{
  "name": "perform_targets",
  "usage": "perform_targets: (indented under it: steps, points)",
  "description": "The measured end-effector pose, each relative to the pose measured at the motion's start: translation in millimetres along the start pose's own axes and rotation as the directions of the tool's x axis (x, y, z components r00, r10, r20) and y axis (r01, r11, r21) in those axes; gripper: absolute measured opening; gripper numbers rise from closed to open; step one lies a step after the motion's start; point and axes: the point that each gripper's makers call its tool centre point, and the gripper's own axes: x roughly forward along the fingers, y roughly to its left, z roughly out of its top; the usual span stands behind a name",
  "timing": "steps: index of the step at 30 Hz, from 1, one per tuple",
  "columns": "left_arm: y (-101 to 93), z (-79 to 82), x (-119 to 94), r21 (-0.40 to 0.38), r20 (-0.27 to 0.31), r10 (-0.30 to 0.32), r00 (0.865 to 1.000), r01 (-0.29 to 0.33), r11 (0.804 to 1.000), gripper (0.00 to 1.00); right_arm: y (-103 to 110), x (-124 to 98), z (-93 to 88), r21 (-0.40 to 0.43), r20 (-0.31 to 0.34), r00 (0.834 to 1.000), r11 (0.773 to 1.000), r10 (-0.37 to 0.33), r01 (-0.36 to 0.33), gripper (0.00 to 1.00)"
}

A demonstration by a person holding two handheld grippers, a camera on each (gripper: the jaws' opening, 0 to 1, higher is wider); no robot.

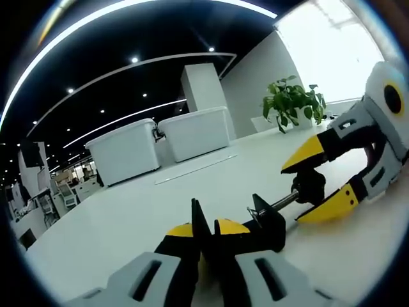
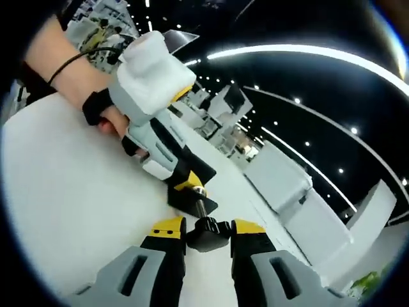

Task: Clamp the fixed fixture on the desktop, loosen the retaining clip, secure it to the edge of the desk, and tighten the retaining clip.

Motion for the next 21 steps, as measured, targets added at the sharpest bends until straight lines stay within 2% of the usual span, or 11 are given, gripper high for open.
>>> perform_targets:
  steps: [2, 3, 5, 12, 17, 19, 21]
  points:
    - [-0.4, 0.1, -0.1, -0.001, 0.001, -0.001, 1.0, 0.001, 1.0, 0.09, 1.8, -2.5, 3.2, -0.069, 0.0, 1.0, 0.998, -0.005, 0.005, 0.26]
    - [-0.8, 0.2, -0.1, -0.002, 0.001, -0.003, 1.0, 0.003, 1.0, 0.1, 4.0, -4.5, 7.6, -0.169, 0.004, 1.0, 0.986, -0.007, 0.007, 0.26]
    - [-1.2, 0.5, 0.1, -0.003, 0.002, -0.004, 1.0, 0.004, 1.0, 0.09, 7.6, -5.8, 9.5, -0.217, 0.0, 1.0, 0.976, -0.01, 0.01, 0.26]
    - [-1.5, 0.2, 0.5, -0.004, 0.002, -0.005, 1.0, 0.005, 1.0, 0.1, 6.5, -4.3, 7.6, -0.207, 0.002, 1.0, 0.978, -0.005, 0.005, 0.26]
    - [-1.5, -0.1, 0.4, -0.007, 0.001, -0.007, 1.0, 0.007, 1.0, 0.09, 9.0, -5.7, 9.2, -0.241, 0.008, 1.0, 0.97, 0.0, 0.002, 0.26]
    - [-1.8, -0.1, 0.4, -0.01, 0.0, -0.007, 1.0, 0.007, 1.0, 0.09, 13.1, -6.4, 14.7, -0.41, 0.011, 1.0, 0.912, 0.004, 0.001, 0.26]
    - [-1.5, 0.0, 0.3, -0.013, 0.0, -0.007, 1.0, 0.007, 1.0, 0.09, 20.0, -6.2, 14.7, -0.504, -0.01, 1.0, 0.864, 0.011, -0.015, 0.21]
